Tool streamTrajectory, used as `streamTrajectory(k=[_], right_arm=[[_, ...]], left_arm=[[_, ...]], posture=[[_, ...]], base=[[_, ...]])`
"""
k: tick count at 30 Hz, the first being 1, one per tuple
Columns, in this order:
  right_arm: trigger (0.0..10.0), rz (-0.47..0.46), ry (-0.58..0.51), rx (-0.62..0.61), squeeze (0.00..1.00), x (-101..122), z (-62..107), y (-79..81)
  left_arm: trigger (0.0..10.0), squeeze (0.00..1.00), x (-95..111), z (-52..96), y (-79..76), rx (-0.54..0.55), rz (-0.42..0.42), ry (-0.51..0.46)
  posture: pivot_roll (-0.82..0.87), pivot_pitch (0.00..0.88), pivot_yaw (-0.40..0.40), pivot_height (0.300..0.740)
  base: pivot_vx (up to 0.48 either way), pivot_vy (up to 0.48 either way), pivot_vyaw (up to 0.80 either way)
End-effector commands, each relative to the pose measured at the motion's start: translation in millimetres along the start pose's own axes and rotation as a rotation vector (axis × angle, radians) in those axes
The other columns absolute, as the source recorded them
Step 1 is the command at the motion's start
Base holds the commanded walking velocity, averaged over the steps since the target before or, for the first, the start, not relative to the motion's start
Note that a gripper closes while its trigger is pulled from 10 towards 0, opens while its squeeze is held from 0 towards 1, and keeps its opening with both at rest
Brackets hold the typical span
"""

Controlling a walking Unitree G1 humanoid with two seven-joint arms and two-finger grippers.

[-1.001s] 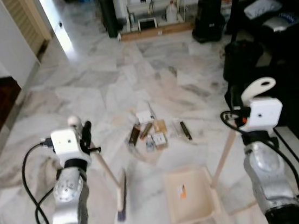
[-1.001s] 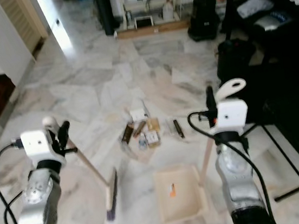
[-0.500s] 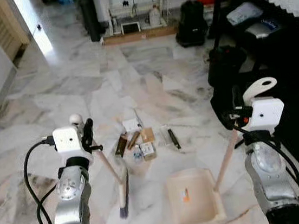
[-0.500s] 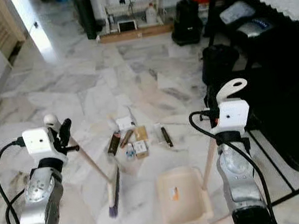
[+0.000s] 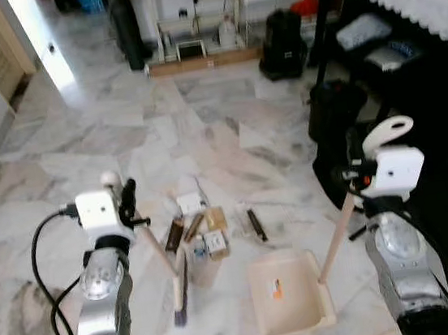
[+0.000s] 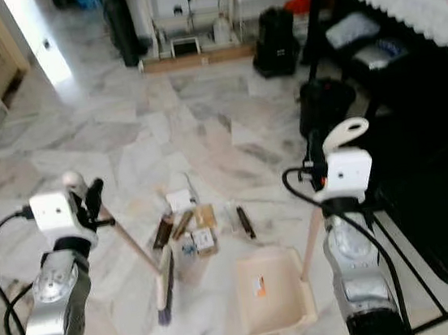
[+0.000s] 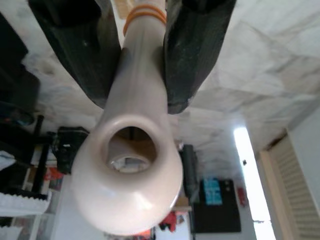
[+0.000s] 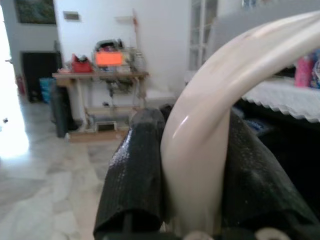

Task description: Sweep floor

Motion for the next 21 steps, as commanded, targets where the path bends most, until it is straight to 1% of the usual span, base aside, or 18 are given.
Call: streamTrajectory(k=[1, 6, 7, 9, 13, 15, 21], right_arm=[[10.0, -0.005, -0.056, 0.000, 0.00, 15.6, -6.8, 1.4], [10.0, -0.002, -0.057, 0.001, 0.00, 15.6, -6.4, 2.0], [10.0, 0.017, -0.057, 0.008, 0.00, 15.5, -6.1, 2.8], [10.0, 0.021, -0.058, 0.014, 0.00, 15.5, -6.0, 3.7], [10.0, 0.013, -0.058, 0.018, 0.00, 15.6, -6.0, 5.7], [10.0, -0.007, -0.061, 0.004, 0.00, 16.2, -6.1, 3.6], [10.0, 0.004, -0.059, 0.009, 0.00, 16.0, -6.4, 3.3]], left_arm=[[10.0, 0.00, 20.4, -5.6, 1.3, -0.007, -0.003, -0.073], [10.0, 0.00, 20.9, -5.9, 2.0, -0.005, -0.007, -0.075], [10.0, 0.00, 21.1, -5.9, 2.1, -0.005, -0.007, -0.076], [10.0, 0.00, 21.1, -6.0, 1.9, -0.005, -0.008, -0.076], [10.0, 0.00, 21.2, -6.2, 1.3, -0.007, -0.006, -0.076], [10.0, 0.00, 21.2, -6.3, 1.2, -0.007, -0.005, -0.076], [10.0, 0.00, 21.0, -6.1, 1.5, -0.005, -0.006, -0.075]], posture=[[-0.09, 0.039, 0.023, 0.740], [-0.08, 0.040, 0.024, 0.740], [-0.08, 0.040, 0.024, 0.740], [-0.08, 0.040, 0.024, 0.740], [-0.08, 0.043, 0.023, 0.740], [-0.08, 0.044, 0.022, 0.740], [-0.08, 0.045, 0.020, 0.740]], base=[[0.341, 0.000, 0.00], [0.340, 0.000, 0.00], [0.341, 0.000, 0.00], [0.345, 0.000, 0.00], [0.341, 0.000, 0.76], [0.345, 0.000, 0.00], [0.342, 0.000, 0.00]])
Point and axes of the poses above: a point about 5 cm out from each wrist's last joint towards the gripper, its own z axis pointing back from the gripper into the wrist, its own x axis along the axis of the wrist's last joint, y = z × x, the point moved 6 cm from there along -z, pointing out of the wrist towards the gripper, and after that the axes turned 3 degrees about z, right-handed, at the moved point
